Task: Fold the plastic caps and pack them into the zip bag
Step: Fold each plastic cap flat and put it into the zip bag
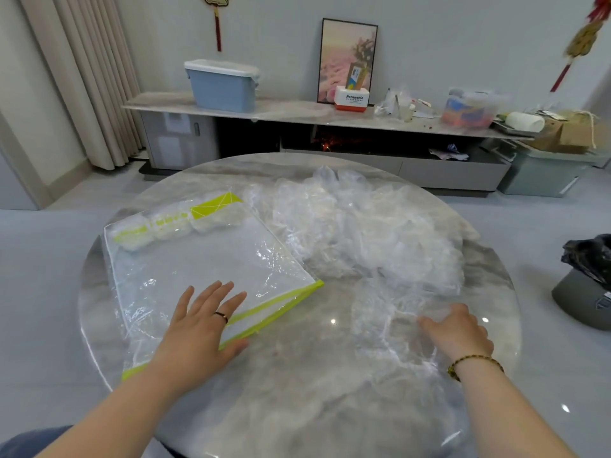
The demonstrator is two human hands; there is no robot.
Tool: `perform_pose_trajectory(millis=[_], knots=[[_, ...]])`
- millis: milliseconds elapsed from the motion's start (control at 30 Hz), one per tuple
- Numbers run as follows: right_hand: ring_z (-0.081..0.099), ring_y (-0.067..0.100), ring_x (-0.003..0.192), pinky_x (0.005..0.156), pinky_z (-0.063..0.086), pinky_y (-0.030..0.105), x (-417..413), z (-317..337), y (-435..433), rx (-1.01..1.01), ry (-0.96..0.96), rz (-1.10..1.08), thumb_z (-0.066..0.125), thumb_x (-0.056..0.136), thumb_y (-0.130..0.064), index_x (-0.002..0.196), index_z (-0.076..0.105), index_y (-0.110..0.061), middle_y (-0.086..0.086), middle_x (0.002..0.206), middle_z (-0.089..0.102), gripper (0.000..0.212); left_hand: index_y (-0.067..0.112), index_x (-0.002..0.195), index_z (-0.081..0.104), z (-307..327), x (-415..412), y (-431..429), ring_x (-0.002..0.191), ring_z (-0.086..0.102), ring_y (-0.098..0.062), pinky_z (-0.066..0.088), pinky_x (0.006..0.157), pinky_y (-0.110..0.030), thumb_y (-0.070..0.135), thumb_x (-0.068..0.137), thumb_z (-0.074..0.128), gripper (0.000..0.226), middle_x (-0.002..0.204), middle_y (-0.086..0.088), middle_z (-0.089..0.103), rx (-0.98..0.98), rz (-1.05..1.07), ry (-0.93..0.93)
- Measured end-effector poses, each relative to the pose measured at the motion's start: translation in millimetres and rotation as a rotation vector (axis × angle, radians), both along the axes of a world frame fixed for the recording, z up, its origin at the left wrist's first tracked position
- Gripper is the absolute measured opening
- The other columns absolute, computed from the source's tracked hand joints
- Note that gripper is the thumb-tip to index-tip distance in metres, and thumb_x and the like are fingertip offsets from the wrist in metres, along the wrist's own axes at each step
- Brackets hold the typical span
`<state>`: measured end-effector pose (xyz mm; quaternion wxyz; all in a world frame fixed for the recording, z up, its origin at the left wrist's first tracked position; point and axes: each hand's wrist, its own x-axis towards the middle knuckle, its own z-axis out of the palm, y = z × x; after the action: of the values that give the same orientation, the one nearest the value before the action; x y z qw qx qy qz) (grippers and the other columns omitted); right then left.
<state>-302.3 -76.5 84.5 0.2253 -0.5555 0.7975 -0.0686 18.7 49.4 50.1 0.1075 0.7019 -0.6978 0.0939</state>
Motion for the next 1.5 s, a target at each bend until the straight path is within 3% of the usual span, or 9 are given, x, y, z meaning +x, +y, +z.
perform_pose_trajectory(millis=[167, 233, 467, 600, 767, 1033, 1233, 1400, 1500], knots=[[0.041, 0.018, 0.053, 0.053, 0.033, 0.024, 18.9, -2.0, 8.7, -0.049, -0.239, 0.112, 0.052, 0.09, -0.018, 0.07, 0.041, -0.015, 0.002, 0.061, 0.04, 0.023, 0.024, 0.114, 0.048, 1.0, -25.6, -0.3, 0.112, 0.044, -0.015, 0.009, 0.109, -0.031, 0.057, 0.095, 0.014, 0.052, 0.12, 0.002, 0.052, -0.211, -0.239, 0.117], [0.045, 0.018, 0.051, 0.047, 0.036, 0.021, 35.4, 0.0, 21.2, -0.083, -0.421, 0.115, 0.05, 0.089, -0.009, 0.084, 0.044, -0.014, 0.004, 0.058, 0.048, 0.009, 0.026, 0.112, 0.048, -2.9, -37.9, 2.7, 0.109, 0.045, -0.012, 0.014, 0.108, -0.028, 0.056, 0.094, 0.021, 0.044, 0.118, 0.007, 0.046, -0.225, -0.351, 0.131], [0.052, 0.009, 0.037, 0.038, 0.042, 0.019, 83.0, 4.3, 69.2, 0.14, -0.9, 0.119, 0.042, 0.093, -0.002, 0.135, 0.034, -0.016, 0.008, 0.062, 0.056, 0.045, 0.035, 0.111, 0.043, -17.8, -78.0, 23.5, 0.085, 0.062, 0.005, 0.041, 0.078, -0.011, 0.074, 0.066, 0.024, 0.062, 0.099, 0.022, 0.066, 0.044, -0.49, 0.097], [0.051, 0.009, 0.038, 0.044, 0.042, 0.021, 73.5, 5.8, 74.9, 0.106, -0.74, 0.294, 0.041, 0.094, -0.007, 0.135, 0.034, -0.019, 0.004, 0.061, 0.058, 0.043, 0.038, 0.078, 0.069, -24.6, -82.5, 22.0, 0.072, 0.062, 0.005, 0.036, 0.073, -0.013, 0.054, 0.062, 0.032, 0.043, 0.08, 0.026, 0.066, 0.03, -0.475, 0.137], [0.058, 0.021, 0.066, 0.068, 0.047, 0.032, 50.4, 3.7, 71.4, -0.012, -0.392, 0.535, 0.041, 0.094, -0.015, 0.134, 0.03, -0.02, 0.004, 0.071, 0.055, 0.042, 0.029, 0.048, 0.064, -30.3, -71.1, 12.7, 0.058, 0.06, 0.003, 0.037, 0.055, -0.012, 0.029, 0.059, 0.035, 0.031, 0.064, 0.025, 0.063, 0.014, -0.394, 0.116], [0.048, 0.014, 0.121, 0.096, 0.035, 0.02, 16.1, -0.8, 65.5, 0.016, 0.063, 0.778, 0.041, 0.097, -0.035, 0.147, 0.001, -0.017, -0.005, 0.138, 0.044, 0.066, 0.037, 0.058, 0.063, -23.8, -49.5, 16.4, 0.04, 0.054, 0.004, 0.038, 0.035, -0.011, 0.029, 0.041, 0.062, 0.02, 0.053, 0.021, 0.06, 0.17, -0.26, 0.066], [0.051, 0.019, 0.116, 0.102, 0.029, 0.024, -5.5, -1.6, 39.6, -0.028, 0.442, 0.744, 0.031, 0.099, -0.025, 0.147, 0.003, -0.014, 0.004, 0.129, 0.053, 0.057, 0.019, 0.099, 0.06, 7.7, -65.7, 23.6, 0.06, 0.056, -0.023, 0.016, 0.043, -0.026, 0.017, 0.07, 0.068, 0.03, 0.061, 0.0, 0.051, 0.237, -0.178, -0.076], [0.04, 0.02, 0.13, 0.109, 0.02, 0.028, 1.4, -2.0, 57.9, -0.341, 0.439, 0.737, 0.056, 0.082, -0.015, 0.143, 0.018, -0.014, 0.01, 0.143, 0.036, 0.071, 0.02, 0.054, 0.061, 20.2, -70.6, 32.4, 0.03, 0.016, -0.026, -0.016, 0.056, -0.021, 0.015, 0.01, 0.082, 0.049, 0.053, -0.004, -0.009, 0.184, -0.14, -0.205], [0.053, 0.023, 0.109, 0.098, 0.029, 0.031, 16.7, -16.4, 88.3, -0.543, 0.201, 1.063, 0.052, 0.061, -0.026, 0.12, 0.042, -0.015, 0.005, 0.121, 0.051, 0.061, 0.021, 0.046, 0.056, 9.7, -67.6, 34.8, 0.027, 0.01, -0.024, -0.015, 0.061, -0.016, 0.023, 0.028, 0.08, 0.03, 0.038, -0.004, -0.007, 0.082, -0.152, -0.147]])
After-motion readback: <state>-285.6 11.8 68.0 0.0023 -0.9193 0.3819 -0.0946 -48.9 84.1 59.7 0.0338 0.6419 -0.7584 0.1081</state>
